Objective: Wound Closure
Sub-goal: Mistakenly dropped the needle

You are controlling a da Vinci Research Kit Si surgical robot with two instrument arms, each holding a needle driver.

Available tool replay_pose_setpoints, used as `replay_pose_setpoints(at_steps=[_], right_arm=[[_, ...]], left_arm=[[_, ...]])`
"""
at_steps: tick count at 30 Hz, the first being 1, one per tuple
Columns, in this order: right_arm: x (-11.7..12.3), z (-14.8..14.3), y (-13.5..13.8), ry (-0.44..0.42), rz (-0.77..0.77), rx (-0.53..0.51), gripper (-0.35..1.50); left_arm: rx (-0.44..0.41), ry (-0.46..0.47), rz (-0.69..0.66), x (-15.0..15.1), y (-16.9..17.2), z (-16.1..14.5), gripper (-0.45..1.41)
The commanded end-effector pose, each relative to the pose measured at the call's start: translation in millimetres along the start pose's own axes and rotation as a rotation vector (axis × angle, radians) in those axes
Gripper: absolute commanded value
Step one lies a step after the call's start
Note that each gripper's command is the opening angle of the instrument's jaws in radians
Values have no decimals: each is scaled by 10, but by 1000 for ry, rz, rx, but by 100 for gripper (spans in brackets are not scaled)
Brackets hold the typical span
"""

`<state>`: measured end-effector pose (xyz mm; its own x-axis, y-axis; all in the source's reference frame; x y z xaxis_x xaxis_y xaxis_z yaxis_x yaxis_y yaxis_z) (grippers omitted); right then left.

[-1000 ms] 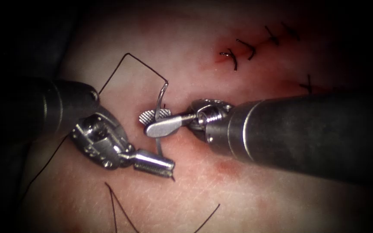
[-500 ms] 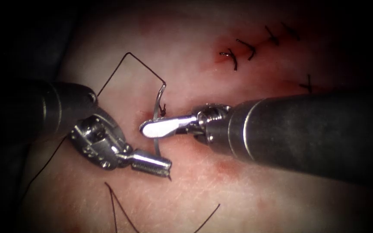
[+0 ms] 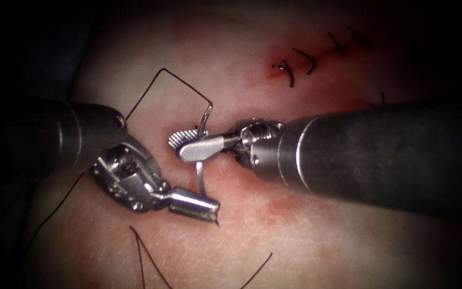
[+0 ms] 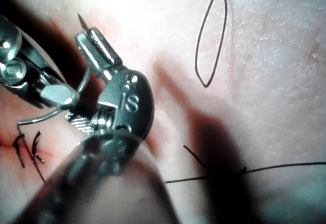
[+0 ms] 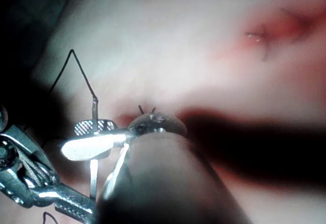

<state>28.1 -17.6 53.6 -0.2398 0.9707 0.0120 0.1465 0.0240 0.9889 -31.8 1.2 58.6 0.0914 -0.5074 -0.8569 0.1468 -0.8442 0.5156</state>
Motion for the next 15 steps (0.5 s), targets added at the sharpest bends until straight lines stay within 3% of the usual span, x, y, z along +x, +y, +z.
replay_pose_setpoints(at_steps=[1,3,5,6,7,8,15], right_arm=[[-3,6,7,-2,1,3,118],[-3,5,7,-2,1,2,104],[-3,4,6,-3,1,2,74],[-3,4,6,-4,2,2,42],[-3,3,6,-4,2,2,-15],[-2,3,7,-4,2,1,-35],[0,1,9,-7,4,1,-35]], left_arm=[[0,2,1,-5,3,5,-45],[0,3,1,-5,3,4,-45],[0,3,1,-5,3,4,-45],[0,3,1,-5,3,4,-45],[0,3,2,-5,3,4,-45],[-1,3,2,-5,3,4,-45],[0,5,-33,-5,4,5,-45]])
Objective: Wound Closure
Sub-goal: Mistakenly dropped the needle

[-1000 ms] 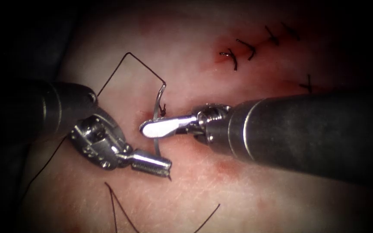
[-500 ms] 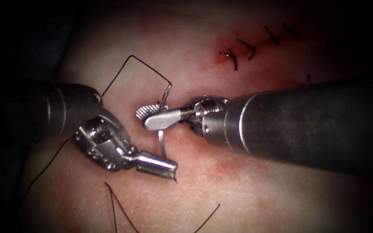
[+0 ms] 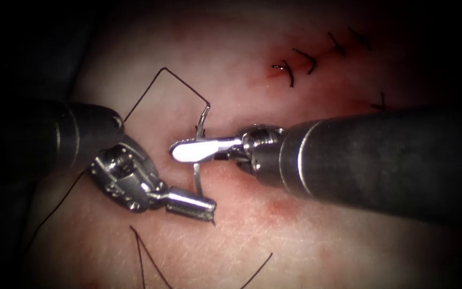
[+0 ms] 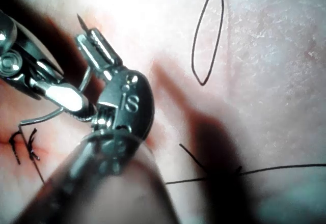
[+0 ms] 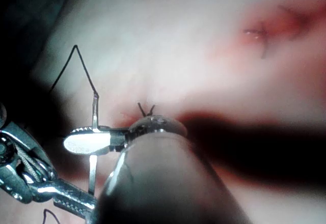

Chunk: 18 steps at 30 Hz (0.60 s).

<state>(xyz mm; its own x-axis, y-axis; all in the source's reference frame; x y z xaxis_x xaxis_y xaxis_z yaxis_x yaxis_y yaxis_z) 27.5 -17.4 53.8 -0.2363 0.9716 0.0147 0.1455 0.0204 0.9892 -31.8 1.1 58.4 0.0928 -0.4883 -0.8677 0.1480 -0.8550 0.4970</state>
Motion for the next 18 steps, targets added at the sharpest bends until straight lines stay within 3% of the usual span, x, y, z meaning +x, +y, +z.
replay_pose_setpoints(at_steps=[1,3,5,7,10,13,17,18], right_arm=[[-4,6,7,-3,-5,3,-35],[-3,5,7,2,-14,2,-35],[1,3,7,14,-39,0,-35],[7,-1,6,33,-78,-5,-35],[18,-10,8,78,-182,-30,-35],[30,-21,11,118,-246,-131,-35],[44,-44,21,148,-428,-341,-35],[45,-45,22,150,-459,-362,-35]], left_arm=[[1,8,-101,-7,3,5,25],[14,-60,-295,-7,4,7,86],[32,-150,-362,-6,5,8,113],[48,-221,-405,-4,7,8,124],[55,-273,-421,-1,10,4,128],[54,-281,-440,2,11,-5,121],[60,-332,-452,-2,13,-19,66],[64,-352,-454,-3,14,-18,66]])
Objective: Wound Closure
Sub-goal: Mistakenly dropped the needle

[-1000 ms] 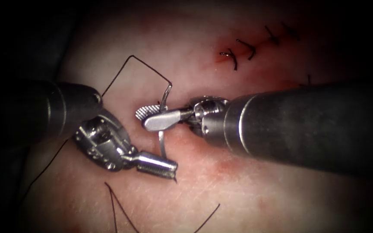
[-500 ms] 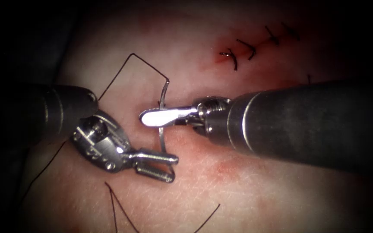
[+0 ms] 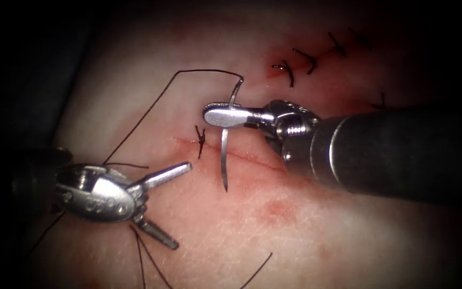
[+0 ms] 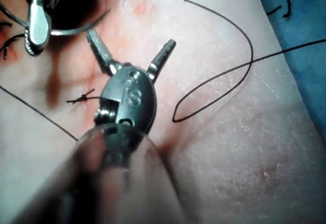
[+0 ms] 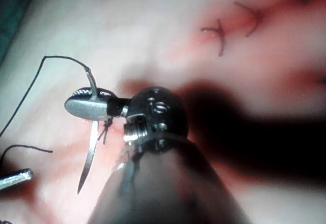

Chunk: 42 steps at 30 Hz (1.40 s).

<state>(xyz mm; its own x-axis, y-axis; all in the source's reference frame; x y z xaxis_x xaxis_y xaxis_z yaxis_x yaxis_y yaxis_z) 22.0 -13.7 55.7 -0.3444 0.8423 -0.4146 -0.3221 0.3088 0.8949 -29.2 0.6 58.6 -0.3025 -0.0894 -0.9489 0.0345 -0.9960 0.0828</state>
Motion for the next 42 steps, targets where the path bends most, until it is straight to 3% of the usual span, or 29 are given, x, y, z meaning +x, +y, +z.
replay_pose_setpoints(at_steps=[1,5,8,12,20,32,42], right_arm=[[-7,3,11,-10,-118,-52,-35],[-8,4,17,-28,-258,-121,-35],[-9,6,19,-29,-360,-159,-35],[-10,10,23,-36,-559,-192,-35],[-11,15,30,-45,-742,-218,-35],[-15,25,33,-46,-902,-208,-35],[-20,27,34,-46,-991,-210,-35]], left_arm=[[19,-28,-25,-8,1,11,46],[71,-69,-69,-20,-3,22,-3],[98,-85,-97,-32,-6,30,-27],[125,-119,-125,-56,-5,46,-30],[156,-169,-159,-77,-2,60,-30],[161,-277,-212,-122,4,85,-25],[112,-315,-239,-134,18,91,-25]])
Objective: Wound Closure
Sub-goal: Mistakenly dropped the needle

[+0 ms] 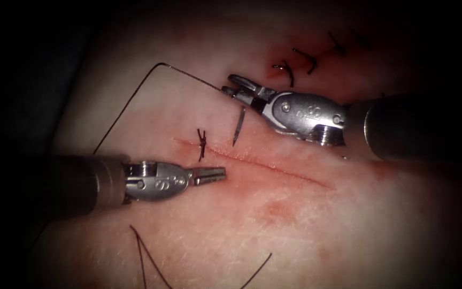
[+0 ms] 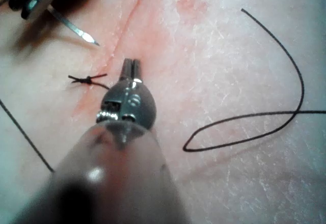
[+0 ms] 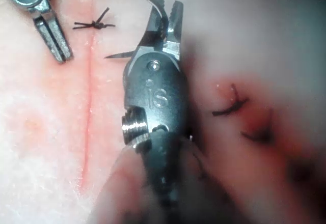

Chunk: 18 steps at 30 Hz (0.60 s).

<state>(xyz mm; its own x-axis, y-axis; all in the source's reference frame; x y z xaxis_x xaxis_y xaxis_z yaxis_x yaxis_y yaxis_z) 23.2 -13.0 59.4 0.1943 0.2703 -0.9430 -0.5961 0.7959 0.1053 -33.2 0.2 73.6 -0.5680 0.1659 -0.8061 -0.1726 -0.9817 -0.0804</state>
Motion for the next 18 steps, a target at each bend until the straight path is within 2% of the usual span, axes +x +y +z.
replay_pose_setpoints(at_steps=[1,18], right_arm=[[-6,8,-6,2,-10,0,-35],[-19,17,-21,16,-212,-27,-35]], left_arm=[[-3,0,-3,-3,3,9,-25],[-10,-10,-16,3,18,-2,-23]])
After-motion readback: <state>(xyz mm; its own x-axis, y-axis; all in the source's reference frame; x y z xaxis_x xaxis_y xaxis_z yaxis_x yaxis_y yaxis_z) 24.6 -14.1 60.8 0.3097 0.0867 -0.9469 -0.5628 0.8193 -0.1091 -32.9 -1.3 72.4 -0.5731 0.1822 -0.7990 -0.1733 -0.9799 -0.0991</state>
